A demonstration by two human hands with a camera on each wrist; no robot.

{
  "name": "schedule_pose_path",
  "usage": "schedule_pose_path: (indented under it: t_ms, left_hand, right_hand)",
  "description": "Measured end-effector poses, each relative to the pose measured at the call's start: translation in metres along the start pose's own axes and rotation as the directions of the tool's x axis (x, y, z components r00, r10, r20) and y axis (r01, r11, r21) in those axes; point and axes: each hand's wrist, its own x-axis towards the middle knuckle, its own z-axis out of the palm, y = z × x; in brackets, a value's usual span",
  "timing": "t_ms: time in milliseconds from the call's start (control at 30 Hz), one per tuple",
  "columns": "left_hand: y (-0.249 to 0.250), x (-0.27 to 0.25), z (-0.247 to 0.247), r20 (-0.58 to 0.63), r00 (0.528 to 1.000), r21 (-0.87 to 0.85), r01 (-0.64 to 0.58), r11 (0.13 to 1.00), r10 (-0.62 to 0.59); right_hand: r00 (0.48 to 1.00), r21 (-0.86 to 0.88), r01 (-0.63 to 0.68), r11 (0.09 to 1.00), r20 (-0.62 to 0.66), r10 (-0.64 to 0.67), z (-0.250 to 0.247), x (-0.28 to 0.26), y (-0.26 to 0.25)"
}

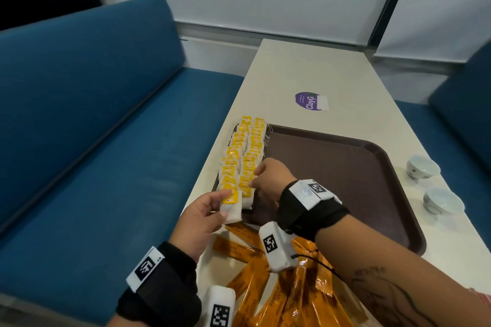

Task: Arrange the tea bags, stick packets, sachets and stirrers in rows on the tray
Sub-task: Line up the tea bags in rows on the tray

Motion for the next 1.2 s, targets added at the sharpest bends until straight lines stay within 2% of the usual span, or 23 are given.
schedule_pose_path:
  t_ms: [67,100,167,233,300,400,467,533,567,667,767,867,967,1067,1200]
  left_hand:
    - [0.003,0.001,0.002,-0.003,1.0,0.002,-0.031,1.0,0.031]
    - [0.004,0.002,0.003,-0.01,0.999,0.006,-0.05,0.999,0.05]
    - [0.007,0.004,0.006,-0.026,0.996,0.025,-0.085,0.996,0.085]
    - [0.008,0.006,0.01,-0.031,0.994,0.036,-0.105,0.994,0.106]
    - [0.008,0.008,0.013,-0.017,0.993,0.051,-0.113,0.992,0.114]
    - [0.007,0.013,0.017,-0.004,0.992,0.102,-0.129,0.986,0.13]
    - [0.007,0.019,0.015,-0.066,0.982,0.185,-0.163,0.969,0.177]
    - [0.009,0.027,0.008,-0.154,0.961,0.292,-0.177,0.94,0.229]
    - [0.011,0.032,0.003,-0.184,0.953,0.347,-0.167,0.923,0.242]
    - [0.015,0.044,-0.009,-0.181,0.963,0.52,-0.079,0.851,0.2]
    - [0.015,0.054,-0.009,-0.127,0.98,0.677,-0.028,0.736,0.155]
    - [0.013,0.06,-0.003,-0.107,0.986,0.769,0.0,0.639,0.128]
    - [0.01,0.065,0.001,-0.123,0.988,0.775,0.037,0.63,0.093]
    - [0.009,0.067,0.0,-0.142,0.983,0.76,0.035,0.649,0.114]
    - [0.007,0.069,-0.004,-0.158,0.977,0.695,0.007,0.719,0.142]
  right_hand:
    - [0.996,0.05,0.061,0.997,-0.065,-0.057,-0.007,-0.015,-0.001]
    - [0.997,0.127,0.071,0.989,-0.04,-0.066,-0.01,-0.023,-0.001]
    - [0.996,0.281,0.019,0.959,0.079,-0.043,-0.014,-0.042,0.001]
    - [0.979,0.45,-0.089,0.889,0.204,-0.005,-0.016,-0.054,0.006]
    - [0.966,0.533,-0.142,0.834,0.26,-0.002,-0.014,-0.06,0.011]
    - [0.984,0.483,-0.08,0.872,0.179,-0.009,-0.012,-0.064,0.013]
    - [0.998,0.442,0.006,0.897,0.047,-0.03,-0.012,-0.061,0.016]
    - [0.994,0.293,0.096,0.951,-0.072,-0.078,-0.011,-0.059,0.017]
    - [0.99,0.229,0.127,0.965,-0.089,-0.109,-0.011,-0.058,0.018]
    - [0.994,0.226,0.107,0.968,-0.058,-0.096,-0.009,-0.055,0.019]
    - [1.0,0.297,0.011,0.955,-0.012,-0.008,-0.003,-0.048,0.02]
    - [0.991,0.251,-0.11,0.962,0.097,0.088,0.005,-0.037,0.018]
    - [0.947,0.138,-0.248,0.959,0.244,0.21,0.007,-0.027,0.01]
    - [0.906,0.044,-0.312,0.949,0.314,0.284,0.008,-0.009,0.008]
    - [0.883,0.119,-0.371,0.921,0.351,0.311,0.014,0.001,0.01]
